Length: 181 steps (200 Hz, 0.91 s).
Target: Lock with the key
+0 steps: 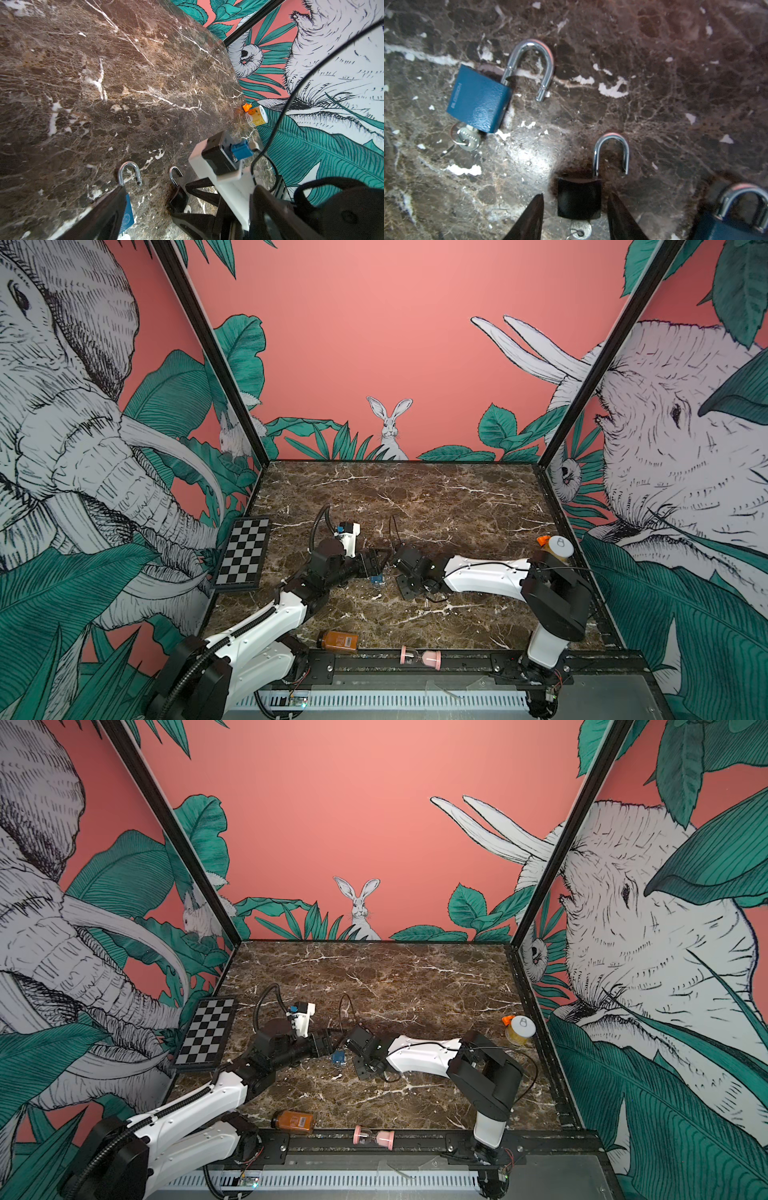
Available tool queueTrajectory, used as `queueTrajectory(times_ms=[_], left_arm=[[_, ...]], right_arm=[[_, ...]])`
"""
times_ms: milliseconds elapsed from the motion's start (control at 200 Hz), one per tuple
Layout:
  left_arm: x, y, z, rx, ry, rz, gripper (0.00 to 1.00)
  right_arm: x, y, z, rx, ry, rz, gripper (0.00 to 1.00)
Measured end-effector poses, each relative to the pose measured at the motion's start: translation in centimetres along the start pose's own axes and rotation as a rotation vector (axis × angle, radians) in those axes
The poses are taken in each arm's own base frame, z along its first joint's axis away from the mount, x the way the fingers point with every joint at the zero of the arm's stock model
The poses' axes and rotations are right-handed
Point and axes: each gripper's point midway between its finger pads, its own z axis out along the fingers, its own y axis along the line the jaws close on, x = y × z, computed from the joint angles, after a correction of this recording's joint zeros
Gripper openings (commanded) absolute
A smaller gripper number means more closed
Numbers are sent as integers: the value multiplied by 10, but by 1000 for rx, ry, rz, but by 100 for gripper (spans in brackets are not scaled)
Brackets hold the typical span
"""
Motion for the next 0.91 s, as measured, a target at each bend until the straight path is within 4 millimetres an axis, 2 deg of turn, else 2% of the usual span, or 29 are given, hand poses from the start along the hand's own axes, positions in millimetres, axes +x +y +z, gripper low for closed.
queueTrajectory(times_ms=[170, 215, 755, 800, 905], left_arm=[[0, 0, 0, 0, -1, 1, 95], [0, 0, 0, 0, -1, 1, 95], [-2, -1, -2, 3, -8, 12, 94], [-2, -1, -2, 2, -9, 13, 93], [-2, -1, -1, 1, -7, 16, 91]], right_arm=[[2, 1, 4, 14, 12, -12, 47], [3, -1, 5, 24, 18, -14, 43], [2, -4, 9, 57, 18, -21, 39], [2, -4, 9, 57, 15, -21, 33], [1, -5, 9, 53, 0, -23, 31]])
